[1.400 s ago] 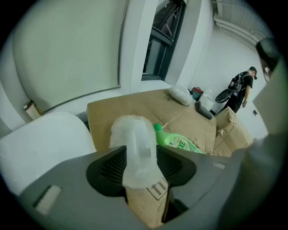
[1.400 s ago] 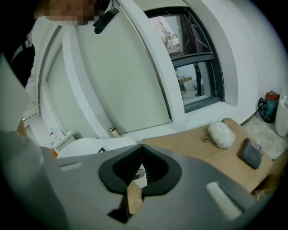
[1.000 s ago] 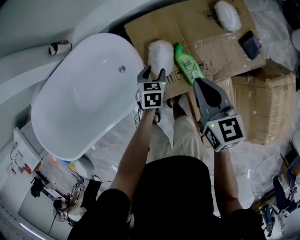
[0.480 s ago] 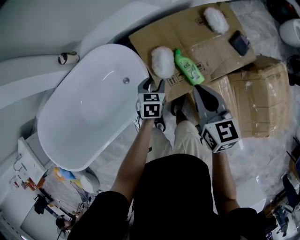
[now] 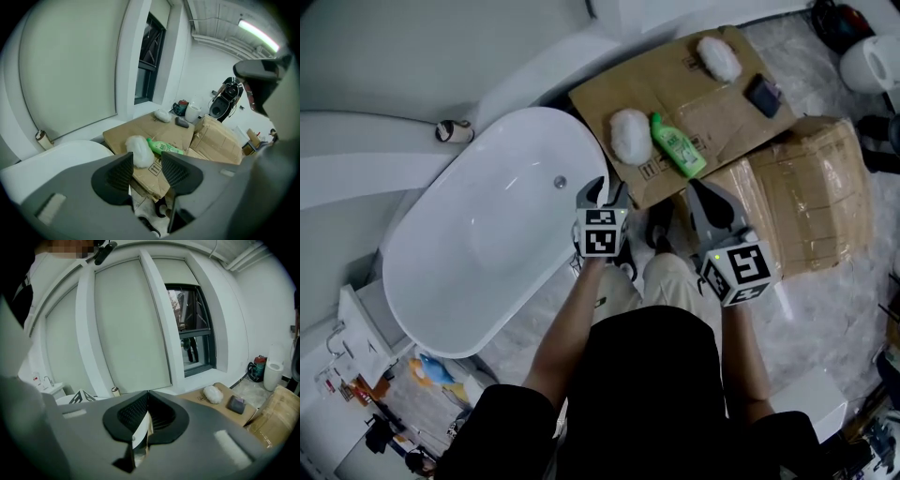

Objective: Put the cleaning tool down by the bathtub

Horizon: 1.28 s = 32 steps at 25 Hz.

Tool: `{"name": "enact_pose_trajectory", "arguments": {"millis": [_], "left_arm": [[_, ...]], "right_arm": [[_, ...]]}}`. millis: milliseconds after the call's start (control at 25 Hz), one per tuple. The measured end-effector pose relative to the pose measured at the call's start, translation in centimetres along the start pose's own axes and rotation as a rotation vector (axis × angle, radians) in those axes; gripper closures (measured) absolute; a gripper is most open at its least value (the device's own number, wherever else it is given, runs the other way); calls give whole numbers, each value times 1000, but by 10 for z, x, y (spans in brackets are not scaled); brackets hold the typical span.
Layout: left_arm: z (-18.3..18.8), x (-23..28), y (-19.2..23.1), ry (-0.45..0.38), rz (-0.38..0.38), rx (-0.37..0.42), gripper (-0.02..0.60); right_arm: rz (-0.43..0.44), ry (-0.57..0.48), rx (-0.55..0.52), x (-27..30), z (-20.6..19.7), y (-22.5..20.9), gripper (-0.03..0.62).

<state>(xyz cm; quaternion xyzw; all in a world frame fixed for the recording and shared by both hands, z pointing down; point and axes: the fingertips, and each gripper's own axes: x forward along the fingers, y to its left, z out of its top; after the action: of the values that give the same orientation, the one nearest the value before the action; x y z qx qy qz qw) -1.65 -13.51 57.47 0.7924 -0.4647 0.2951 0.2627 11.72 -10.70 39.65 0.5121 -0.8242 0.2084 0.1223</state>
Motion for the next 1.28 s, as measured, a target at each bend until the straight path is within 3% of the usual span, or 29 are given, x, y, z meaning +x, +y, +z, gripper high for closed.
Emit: {"name": "enact_pose_trajectory", "arguments": {"millis": [680,1280], "left_arm": [[29,-94,-14,-177,-84,66,437],[119,-172,-16,-418,-113,96,501]], "right_arm": [[-64,-85,-50,-41,22,47,585],[-107,-179,-101,-59,68,65,585]]}}
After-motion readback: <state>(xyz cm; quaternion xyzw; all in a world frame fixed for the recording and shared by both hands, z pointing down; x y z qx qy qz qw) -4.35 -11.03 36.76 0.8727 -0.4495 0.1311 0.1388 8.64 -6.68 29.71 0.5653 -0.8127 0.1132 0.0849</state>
